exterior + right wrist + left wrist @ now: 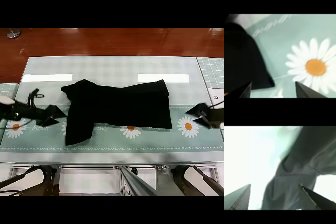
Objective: Fold the shirts.
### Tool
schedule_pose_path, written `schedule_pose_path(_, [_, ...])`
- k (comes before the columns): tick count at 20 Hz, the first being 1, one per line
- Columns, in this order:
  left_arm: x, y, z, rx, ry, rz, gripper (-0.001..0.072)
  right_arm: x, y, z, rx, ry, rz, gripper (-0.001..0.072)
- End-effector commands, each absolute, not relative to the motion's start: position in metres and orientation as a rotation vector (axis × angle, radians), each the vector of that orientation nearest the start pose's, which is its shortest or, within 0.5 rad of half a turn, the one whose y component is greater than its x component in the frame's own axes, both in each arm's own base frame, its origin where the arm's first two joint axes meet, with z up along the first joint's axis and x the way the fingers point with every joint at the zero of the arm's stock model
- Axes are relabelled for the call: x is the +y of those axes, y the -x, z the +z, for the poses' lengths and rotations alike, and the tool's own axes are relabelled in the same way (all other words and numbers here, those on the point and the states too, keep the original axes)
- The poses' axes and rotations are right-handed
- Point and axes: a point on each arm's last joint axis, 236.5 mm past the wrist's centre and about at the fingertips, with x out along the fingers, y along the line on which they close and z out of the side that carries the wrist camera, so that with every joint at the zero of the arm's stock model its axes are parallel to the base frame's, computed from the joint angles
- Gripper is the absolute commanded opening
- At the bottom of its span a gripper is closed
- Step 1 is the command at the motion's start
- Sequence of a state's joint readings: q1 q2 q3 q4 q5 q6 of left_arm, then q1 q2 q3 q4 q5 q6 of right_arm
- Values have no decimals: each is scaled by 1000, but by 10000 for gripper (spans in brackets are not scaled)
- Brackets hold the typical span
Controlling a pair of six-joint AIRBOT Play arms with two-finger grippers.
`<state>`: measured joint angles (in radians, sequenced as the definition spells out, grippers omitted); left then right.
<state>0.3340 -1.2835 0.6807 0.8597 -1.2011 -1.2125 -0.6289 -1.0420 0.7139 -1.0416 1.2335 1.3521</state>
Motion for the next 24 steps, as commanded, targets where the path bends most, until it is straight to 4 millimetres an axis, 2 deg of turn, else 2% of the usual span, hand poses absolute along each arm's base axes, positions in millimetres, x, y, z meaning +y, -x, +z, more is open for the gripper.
schedule_pose_path(1, [-86,-273,-87,1369,993,-350,700,-18,-255,-59,1212,-967,-19,618])
schedule_pose_path(5, [-121,-279,-99,1391,952,-395,695,-9,-243,-61,1267,-965,17,618])
schedule_pose_path(6, [-129,-280,-100,1398,942,-409,552,-9,-240,-63,1285,-957,16,617])
schedule_pose_path(7, [-134,-281,-98,1398,916,-435,64,-10,-235,-65,1307,-944,12,618])
schedule_pose_path(8, [-137,-285,-94,1384,886,-467,19,-11,-230,-68,1328,-935,2,617])
schedule_pose_path(11, [-139,-297,-80,1356,866,-509,19,-6,-229,-73,1355,-918,17,618])
schedule_pose_path(14, [-140,-301,-76,1345,863,-516,19,22,-232,-92,1448,-883,95,618])
schedule_pose_path(16, [-141,-299,-75,1350,866,-523,19,31,-253,-99,1433,-899,96,618])
schedule_pose_path(19, [-143,-297,-74,1357,866,-536,19,48,-294,-96,1396,-928,100,607])
schedule_pose_path(21, [-154,-288,-68,1370,828,-613,19,69,-312,-96,1421,-892,125,458])
schedule_pose_path(22, [-159,-286,-67,1376,811,-630,19,78,-319,-95,1439,-863,142,315])
schedule_pose_path(23, [-161,-289,-62,1370,802,-645,19,83,-328,-89,1440,-807,183,33])
schedule_pose_path(24, [-162,-297,-51,1352,795,-668,18,87,-342,-73,1412,-767,223,30])
